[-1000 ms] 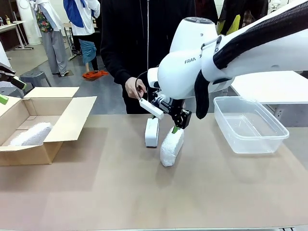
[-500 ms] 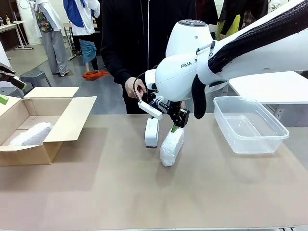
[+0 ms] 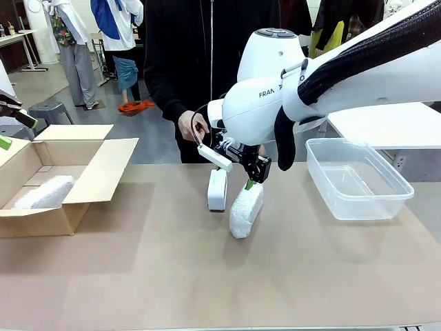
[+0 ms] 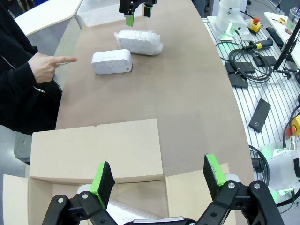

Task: Separate and place wrapped and unwrapped clocks.
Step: Pick up the Digital clock indicated by the person.

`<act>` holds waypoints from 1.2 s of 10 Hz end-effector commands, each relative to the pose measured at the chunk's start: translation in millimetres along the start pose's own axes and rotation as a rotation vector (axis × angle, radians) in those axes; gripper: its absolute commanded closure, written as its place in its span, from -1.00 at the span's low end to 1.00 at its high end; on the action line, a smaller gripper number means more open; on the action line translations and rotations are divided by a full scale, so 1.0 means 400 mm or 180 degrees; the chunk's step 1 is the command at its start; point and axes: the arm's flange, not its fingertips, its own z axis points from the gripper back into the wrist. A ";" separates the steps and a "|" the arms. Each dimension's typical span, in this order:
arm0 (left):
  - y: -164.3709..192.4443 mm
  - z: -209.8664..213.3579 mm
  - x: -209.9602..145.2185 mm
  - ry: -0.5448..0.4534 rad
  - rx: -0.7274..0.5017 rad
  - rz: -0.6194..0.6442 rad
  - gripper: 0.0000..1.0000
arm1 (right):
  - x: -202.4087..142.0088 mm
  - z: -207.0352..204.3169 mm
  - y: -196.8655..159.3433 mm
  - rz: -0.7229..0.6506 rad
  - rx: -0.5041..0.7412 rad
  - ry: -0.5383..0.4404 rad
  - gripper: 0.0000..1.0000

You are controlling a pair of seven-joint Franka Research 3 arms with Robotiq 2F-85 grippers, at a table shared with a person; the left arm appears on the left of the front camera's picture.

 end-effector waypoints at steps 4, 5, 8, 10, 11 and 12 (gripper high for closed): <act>-0.003 0.003 -0.002 -0.0023 -0.0011 -0.0055 -1.00 | -0.004 -0.002 -0.078 -0.0016 -0.0073 0.0149 -1.00; -0.003 0.003 -0.002 -0.0023 -0.0011 -0.0055 -1.00 | 0.017 -0.020 -0.130 0.0075 -0.0021 0.0243 -1.00; -0.003 0.003 -0.002 -0.0023 -0.0011 -0.0055 -1.00 | 0.044 -0.057 -0.258 0.0238 0.0171 0.0434 -1.00; -0.003 0.003 -0.002 -0.0023 -0.0011 -0.0055 -1.00 | 0.048 -0.080 -0.299 0.0346 0.0263 0.0507 -1.00; -0.003 0.003 -0.002 -0.0023 -0.0011 -0.0055 -1.00 | 0.045 -0.098 -0.311 0.0418 0.0335 0.0519 -1.00; -0.003 0.003 -0.002 -0.0023 -0.0011 -0.0055 -1.00 | 0.042 -0.113 -0.321 0.0465 0.0441 0.0497 -1.00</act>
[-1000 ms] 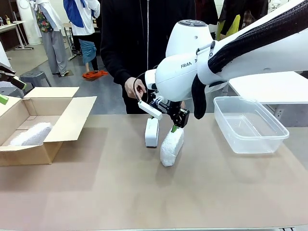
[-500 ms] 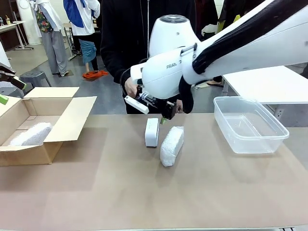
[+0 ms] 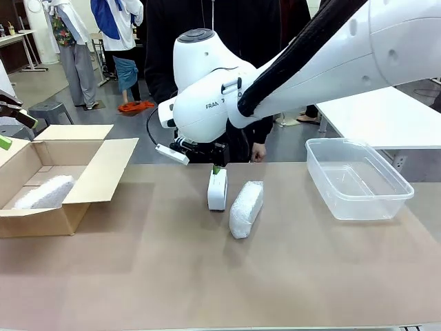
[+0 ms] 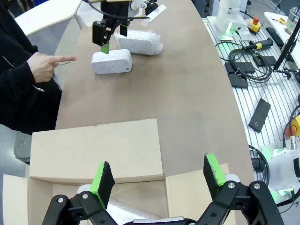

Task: Separate and place wrapped and unwrapped clocks.
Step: Pick up the Digital clock indicated by the person.

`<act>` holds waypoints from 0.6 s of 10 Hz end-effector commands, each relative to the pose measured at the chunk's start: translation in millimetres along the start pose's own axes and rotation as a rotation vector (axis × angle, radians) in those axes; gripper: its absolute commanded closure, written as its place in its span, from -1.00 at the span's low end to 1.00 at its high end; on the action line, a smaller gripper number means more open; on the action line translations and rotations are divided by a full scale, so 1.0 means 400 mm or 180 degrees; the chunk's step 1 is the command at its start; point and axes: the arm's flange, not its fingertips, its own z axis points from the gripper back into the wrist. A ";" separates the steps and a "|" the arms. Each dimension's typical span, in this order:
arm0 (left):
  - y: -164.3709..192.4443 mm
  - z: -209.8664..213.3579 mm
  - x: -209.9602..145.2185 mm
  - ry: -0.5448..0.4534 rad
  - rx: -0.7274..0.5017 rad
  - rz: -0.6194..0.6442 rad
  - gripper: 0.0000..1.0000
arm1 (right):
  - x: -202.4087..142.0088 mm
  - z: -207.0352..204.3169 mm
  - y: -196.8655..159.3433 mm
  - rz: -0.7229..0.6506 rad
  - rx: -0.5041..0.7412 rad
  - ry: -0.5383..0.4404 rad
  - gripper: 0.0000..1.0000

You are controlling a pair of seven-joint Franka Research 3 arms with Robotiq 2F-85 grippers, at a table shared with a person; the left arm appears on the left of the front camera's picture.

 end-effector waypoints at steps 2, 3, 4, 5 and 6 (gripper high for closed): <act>-0.003 0.003 -0.002 -0.0024 -0.0009 -0.0055 -1.00 | -0.038 -0.032 -0.040 0.0119 0.0353 -0.0059 -1.00; -0.003 0.003 -0.002 -0.0024 -0.0009 -0.0055 -1.00 | -0.059 -0.047 -0.042 0.0138 0.0422 -0.0131 -1.00; -0.003 0.003 -0.002 -0.0024 -0.0009 -0.0055 -1.00 | -0.080 -0.057 -0.042 0.0141 0.0447 -0.0156 -1.00; -0.003 0.003 -0.002 -0.0024 -0.0009 -0.0055 -1.00 | -0.096 -0.067 -0.043 0.0149 0.0446 -0.0190 -1.00; -0.003 0.003 -0.002 -0.0024 -0.0009 -0.0055 -1.00 | -0.109 -0.076 -0.042 0.0168 0.0398 -0.0236 -1.00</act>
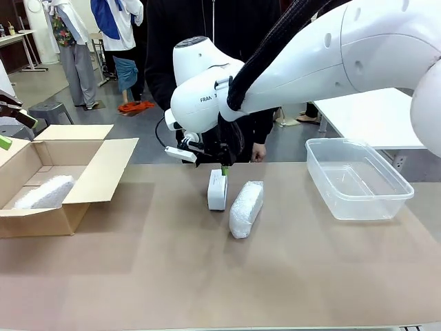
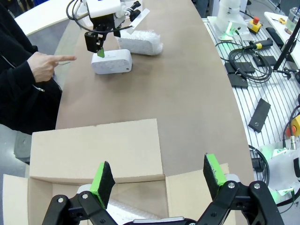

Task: Separate and place wrapped and unwrapped clocks.
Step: Pick up the Digital clock indicated by the person.

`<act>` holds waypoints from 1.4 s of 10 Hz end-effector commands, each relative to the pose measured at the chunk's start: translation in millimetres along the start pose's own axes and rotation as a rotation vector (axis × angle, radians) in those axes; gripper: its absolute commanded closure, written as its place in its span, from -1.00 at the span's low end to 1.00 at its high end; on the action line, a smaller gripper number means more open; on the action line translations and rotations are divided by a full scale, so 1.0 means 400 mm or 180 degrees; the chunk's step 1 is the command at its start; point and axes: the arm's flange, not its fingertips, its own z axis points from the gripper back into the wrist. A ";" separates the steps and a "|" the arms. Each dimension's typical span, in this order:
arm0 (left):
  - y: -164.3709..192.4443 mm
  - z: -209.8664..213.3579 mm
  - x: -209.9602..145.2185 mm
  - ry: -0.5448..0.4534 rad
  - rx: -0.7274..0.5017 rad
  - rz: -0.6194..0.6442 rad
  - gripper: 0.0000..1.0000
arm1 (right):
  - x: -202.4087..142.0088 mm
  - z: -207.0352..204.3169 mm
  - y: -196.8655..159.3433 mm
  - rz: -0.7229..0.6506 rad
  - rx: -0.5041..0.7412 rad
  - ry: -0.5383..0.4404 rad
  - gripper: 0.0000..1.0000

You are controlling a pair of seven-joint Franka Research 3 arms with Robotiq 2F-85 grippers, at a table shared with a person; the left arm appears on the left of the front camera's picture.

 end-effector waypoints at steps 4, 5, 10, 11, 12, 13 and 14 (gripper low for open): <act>-0.003 0.003 -0.002 -0.0024 -0.0010 -0.0056 -1.00 | -0.021 -0.075 -0.020 0.0186 -0.0181 -0.0262 -1.00; -0.003 0.003 -0.002 -0.0024 -0.0010 -0.0056 -1.00 | -0.014 -0.107 -0.018 0.0180 -0.0155 -0.0275 -1.00; -0.003 0.003 -0.002 -0.0024 -0.0010 -0.0056 -1.00 | -0.016 -0.157 0.014 0.0192 -0.0002 -0.0298 -1.00; -0.003 0.003 -0.002 -0.0024 -0.0010 -0.0056 -1.00 | -0.016 -0.158 0.014 0.0175 -0.0017 -0.0289 -1.00; -0.003 0.003 -0.002 -0.0024 -0.0010 -0.0056 -1.00 | -0.015 -0.156 0.012 0.0161 -0.0036 -0.0277 -1.00; -0.003 0.003 -0.002 -0.0024 -0.0010 -0.0056 -1.00 | -0.014 -0.151 0.016 0.0159 -0.0048 -0.0267 -1.00; -0.003 0.003 -0.002 -0.0024 -0.0010 -0.0056 -1.00 | -0.015 -0.148 0.020 0.0154 -0.0041 -0.0248 -1.00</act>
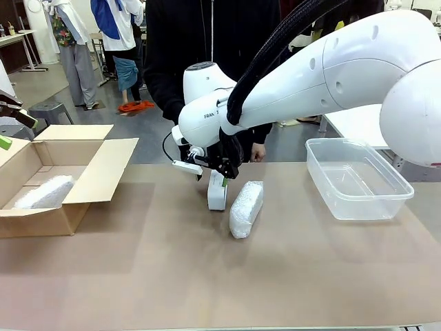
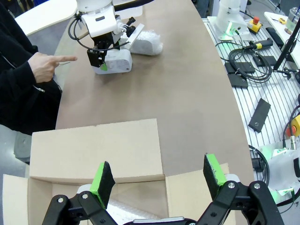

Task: Separate and place wrapped and unwrapped clocks.
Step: Pick up the Digital clock indicated by the person.

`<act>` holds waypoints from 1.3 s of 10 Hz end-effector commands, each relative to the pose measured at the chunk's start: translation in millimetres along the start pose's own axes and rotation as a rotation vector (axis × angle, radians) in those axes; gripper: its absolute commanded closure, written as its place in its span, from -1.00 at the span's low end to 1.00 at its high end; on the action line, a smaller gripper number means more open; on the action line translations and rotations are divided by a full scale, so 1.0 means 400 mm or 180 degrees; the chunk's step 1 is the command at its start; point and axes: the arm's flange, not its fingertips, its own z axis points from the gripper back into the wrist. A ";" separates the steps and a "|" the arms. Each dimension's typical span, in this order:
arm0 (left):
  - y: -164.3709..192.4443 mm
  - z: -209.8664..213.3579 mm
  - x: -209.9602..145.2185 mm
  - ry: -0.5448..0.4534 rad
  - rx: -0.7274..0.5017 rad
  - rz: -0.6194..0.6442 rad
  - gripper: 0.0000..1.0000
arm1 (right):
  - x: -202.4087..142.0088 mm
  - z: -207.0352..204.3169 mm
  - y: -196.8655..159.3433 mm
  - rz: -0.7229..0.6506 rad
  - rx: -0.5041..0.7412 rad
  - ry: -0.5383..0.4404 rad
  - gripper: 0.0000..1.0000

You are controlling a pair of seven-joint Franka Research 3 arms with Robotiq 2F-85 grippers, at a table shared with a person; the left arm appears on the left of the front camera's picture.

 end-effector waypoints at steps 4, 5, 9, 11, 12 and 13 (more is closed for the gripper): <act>-0.003 0.003 -0.002 -0.0024 -0.0009 -0.0056 -1.00 | -0.002 -0.021 0.067 -0.0040 0.0003 -0.0031 -1.00; -0.003 0.003 -0.002 -0.0024 -0.0009 -0.0056 -1.00 | -0.007 -0.028 0.076 -0.0052 0.0017 -0.0041 -1.00; -0.003 0.003 -0.002 -0.0024 -0.0009 -0.0056 -1.00 | 0.000 -0.053 0.067 0.0016 0.0043 -0.0086 -1.00; -0.003 0.003 -0.002 -0.0024 -0.0009 -0.0056 -1.00 | -0.004 -0.050 0.067 0.0115 -0.0010 0.0020 -0.82; -0.003 0.003 -0.002 -0.0024 -0.0009 -0.0056 -1.00 | -0.003 -0.050 0.071 0.0054 -0.0025 0.0063 -0.61; -0.003 0.003 -0.002 -0.0024 -0.0009 -0.0056 -1.00 | -0.002 -0.049 0.072 0.0048 -0.0019 0.0067 -0.44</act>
